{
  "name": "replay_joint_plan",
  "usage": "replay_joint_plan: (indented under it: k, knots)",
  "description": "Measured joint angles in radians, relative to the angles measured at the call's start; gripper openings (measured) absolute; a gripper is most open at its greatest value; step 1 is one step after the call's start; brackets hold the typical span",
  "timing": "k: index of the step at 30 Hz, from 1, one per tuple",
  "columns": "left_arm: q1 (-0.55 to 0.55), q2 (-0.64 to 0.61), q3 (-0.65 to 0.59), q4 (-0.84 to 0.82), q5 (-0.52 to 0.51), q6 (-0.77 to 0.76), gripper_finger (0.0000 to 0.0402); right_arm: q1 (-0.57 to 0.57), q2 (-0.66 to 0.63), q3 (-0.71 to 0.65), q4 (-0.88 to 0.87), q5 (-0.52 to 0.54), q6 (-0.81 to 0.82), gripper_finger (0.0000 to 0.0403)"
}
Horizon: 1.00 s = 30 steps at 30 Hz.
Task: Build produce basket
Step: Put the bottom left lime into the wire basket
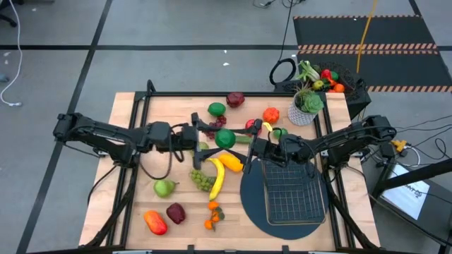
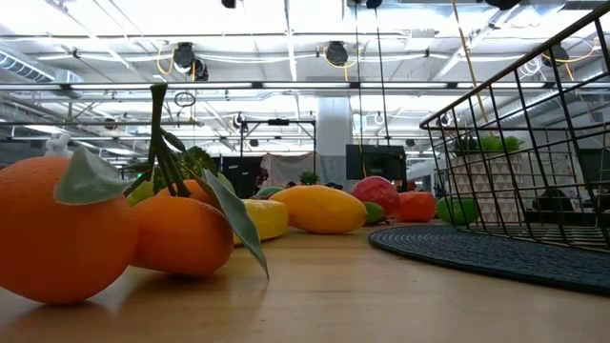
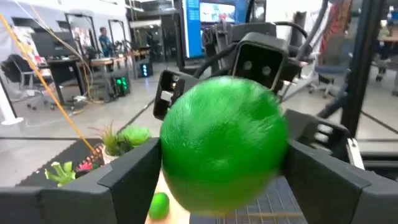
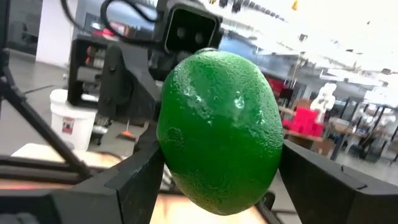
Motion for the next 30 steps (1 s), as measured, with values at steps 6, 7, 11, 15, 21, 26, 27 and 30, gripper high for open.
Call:
replay_joint_plan:
  k: [6,7,11,15,21,26,27,30]
  knots:
    - [-0.003,-0.095,0.002,-0.108,-0.002,-0.017,0.0365,0.007,-0.066,0.000,-0.172,0.005,0.090,0.0290]
    - [-0.004,-0.109,0.002,-0.130,-0.003,-0.019,0.0368,0.012,-0.081,0.000,-0.220,0.005,0.108,0.0290]
    - [-0.006,-0.171,0.002,-0.234,-0.043,-0.022,0.0369,0.030,-0.160,0.000,-0.414,0.007,0.224,0.0290]
    - [-0.003,-0.202,0.002,-0.328,-0.126,-0.020,0.0351,0.059,-0.242,0.000,-0.607,0.011,0.370,0.0290]
    - [-0.003,-0.217,0.002,-0.390,-0.148,-0.015,0.0312,0.121,-0.345,0.000,-0.906,0.011,0.578,0.0290]
    - [-0.003,-0.217,0.002,-0.405,-0.148,-0.004,0.0283,0.163,-0.408,0.000,-1.106,0.009,0.773,0.0290]
    - [-0.003,-0.217,0.002,-0.408,-0.148,0.002,0.0278,0.168,-0.417,0.000,-1.144,0.005,0.812,0.0290]
    - [-0.003,-0.217,0.002,-0.426,-0.148,0.003,0.0264,0.191,-0.441,0.000,-1.272,0.000,0.915,0.0290]
